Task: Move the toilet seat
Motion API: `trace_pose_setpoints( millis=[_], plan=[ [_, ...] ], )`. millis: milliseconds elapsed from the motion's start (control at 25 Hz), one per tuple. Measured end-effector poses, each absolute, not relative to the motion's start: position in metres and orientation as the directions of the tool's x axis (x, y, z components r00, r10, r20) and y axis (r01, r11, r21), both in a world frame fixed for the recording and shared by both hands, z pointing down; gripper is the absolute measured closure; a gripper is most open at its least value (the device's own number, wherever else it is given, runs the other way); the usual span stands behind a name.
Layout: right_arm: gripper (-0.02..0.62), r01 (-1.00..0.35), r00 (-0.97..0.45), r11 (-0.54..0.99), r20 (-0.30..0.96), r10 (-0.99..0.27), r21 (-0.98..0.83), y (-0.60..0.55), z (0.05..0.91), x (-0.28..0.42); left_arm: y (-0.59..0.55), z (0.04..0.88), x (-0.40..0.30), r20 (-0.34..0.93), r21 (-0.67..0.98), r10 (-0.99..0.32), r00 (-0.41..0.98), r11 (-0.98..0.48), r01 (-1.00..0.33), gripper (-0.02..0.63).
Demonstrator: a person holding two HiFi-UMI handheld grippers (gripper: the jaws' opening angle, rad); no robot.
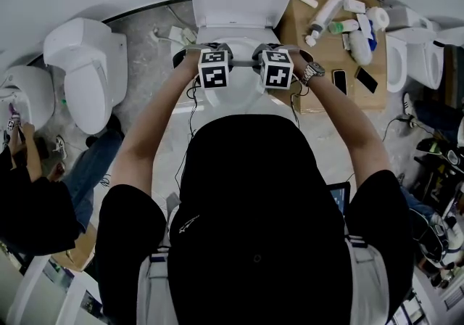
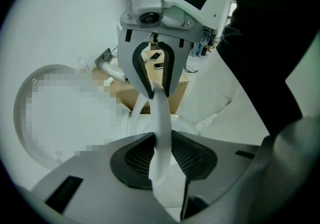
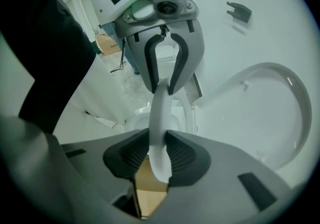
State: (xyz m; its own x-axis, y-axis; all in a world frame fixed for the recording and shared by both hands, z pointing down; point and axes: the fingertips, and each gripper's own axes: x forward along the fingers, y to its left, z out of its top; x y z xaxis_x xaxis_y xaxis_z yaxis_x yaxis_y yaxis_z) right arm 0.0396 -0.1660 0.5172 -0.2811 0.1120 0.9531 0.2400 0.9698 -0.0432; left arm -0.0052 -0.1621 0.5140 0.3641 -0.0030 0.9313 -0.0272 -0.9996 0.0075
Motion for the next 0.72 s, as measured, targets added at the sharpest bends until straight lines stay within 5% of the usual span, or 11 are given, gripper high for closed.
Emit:
trace_pose_setpoints(
  millis=[720],
  plan=[
    [0.488, 0.212, -0.295, 0.977, 0.952, 0.079, -0.016, -0.208, 0.498, 0.035, -0.207, 0.497, -0.012, 0.931, -0.020, -0.039, 0.363, -0.998, -0.055, 0.497]
  ],
)
